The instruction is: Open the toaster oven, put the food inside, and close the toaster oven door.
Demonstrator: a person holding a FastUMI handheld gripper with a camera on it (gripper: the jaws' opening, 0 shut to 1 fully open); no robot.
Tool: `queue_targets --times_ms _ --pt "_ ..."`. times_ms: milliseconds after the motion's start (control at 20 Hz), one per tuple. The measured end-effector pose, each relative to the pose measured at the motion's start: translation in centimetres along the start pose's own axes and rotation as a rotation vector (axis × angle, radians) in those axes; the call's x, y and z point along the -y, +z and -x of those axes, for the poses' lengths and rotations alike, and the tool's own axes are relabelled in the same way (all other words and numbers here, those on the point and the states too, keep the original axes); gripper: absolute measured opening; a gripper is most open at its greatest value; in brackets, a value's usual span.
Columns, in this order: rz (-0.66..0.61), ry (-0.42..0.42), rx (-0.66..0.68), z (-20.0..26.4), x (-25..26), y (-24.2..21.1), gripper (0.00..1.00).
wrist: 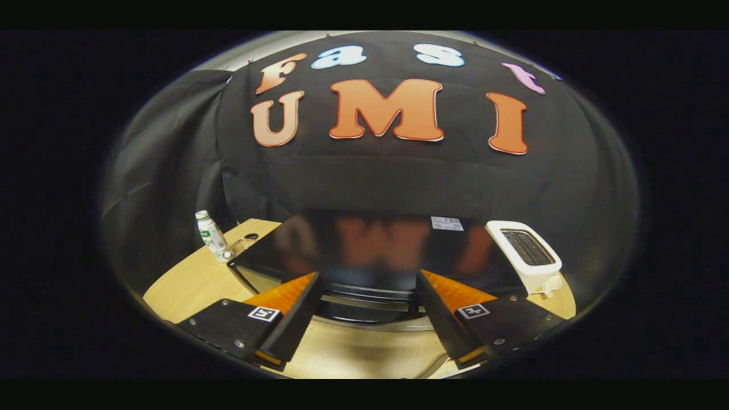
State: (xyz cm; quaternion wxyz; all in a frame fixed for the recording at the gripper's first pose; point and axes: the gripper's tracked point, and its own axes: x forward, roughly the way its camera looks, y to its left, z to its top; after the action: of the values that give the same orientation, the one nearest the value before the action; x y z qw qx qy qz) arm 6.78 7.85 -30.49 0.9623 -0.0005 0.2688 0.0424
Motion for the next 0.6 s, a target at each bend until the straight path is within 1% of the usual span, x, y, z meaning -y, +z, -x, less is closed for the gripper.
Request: queue_targets --times_ms 50,200,300,350,400,500,600 --pt "0.014 -0.009 0.012 -0.1 0.0 -0.2 0.97" --pt "-0.026 -0.021 0.041 0.8 0.1 -0.7 0.85" --pt "-0.023 -0.024 0.049 1.3 0.0 -1.0 0.77" --pt "-0.051 -0.009 0.028 1.6 -0.3 -1.4 0.72" --pt "-0.093 -0.007 0.034 2.2 -0.4 -1.6 0.68" --pt "-0.061 0.001 0.043 2.9 -0.5 -2.0 0.64" --pt "-0.045 0.005 0.038 3.7 -0.8 -2.7 0.63"
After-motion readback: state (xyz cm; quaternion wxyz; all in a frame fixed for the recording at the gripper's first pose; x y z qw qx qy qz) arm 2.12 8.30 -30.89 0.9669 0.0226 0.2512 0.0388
